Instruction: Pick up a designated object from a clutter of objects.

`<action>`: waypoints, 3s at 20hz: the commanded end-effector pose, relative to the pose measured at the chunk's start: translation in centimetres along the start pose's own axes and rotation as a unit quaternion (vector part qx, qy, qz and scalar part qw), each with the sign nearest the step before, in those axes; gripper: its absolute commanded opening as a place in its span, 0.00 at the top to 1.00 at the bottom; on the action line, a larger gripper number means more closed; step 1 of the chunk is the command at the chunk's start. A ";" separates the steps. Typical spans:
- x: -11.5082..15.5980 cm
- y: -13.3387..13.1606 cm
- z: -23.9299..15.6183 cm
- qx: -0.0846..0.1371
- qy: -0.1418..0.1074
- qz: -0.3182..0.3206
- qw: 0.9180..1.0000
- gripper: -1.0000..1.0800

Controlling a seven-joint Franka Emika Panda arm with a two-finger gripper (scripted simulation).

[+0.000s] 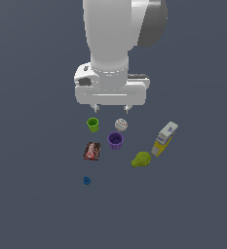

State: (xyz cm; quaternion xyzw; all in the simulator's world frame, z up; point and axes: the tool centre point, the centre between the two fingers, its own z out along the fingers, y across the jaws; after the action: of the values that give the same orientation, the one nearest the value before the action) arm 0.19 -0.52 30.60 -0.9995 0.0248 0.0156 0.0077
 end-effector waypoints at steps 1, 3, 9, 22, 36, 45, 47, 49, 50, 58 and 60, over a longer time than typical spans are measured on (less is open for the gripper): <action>0.0 0.0 0.0 0.000 0.000 0.000 1.000 0.04; 0.0 -0.2 0.0 -0.001 0.001 -0.002 1.000 0.04; 0.2 -2.6 -0.5 -0.007 0.010 -0.030 0.999 0.04; 0.0 -1.8 1.2 -0.007 0.012 -0.018 1.000 0.04; -3.4 4.5 10.7 -0.001 0.014 0.079 0.997 0.04; -8.5 9.0 17.4 -0.001 0.016 0.160 0.987 0.04; -9.6 9.7 18.5 -0.001 0.016 0.174 0.985 0.04; -10.5 10.3 19.3 -0.002 0.016 0.186 0.982 0.04; -11.0 10.6 19.7 -0.002 0.016 0.192 0.981 0.04; -13.2 11.7 21.5 -0.004 0.017 0.218 0.976 0.04; -13.4 11.8 21.6 -0.004 0.017 0.220 0.975 0.04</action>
State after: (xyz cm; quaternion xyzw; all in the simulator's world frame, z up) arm -14.25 -11.19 9.39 -0.9702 0.2422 0.0004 0.0002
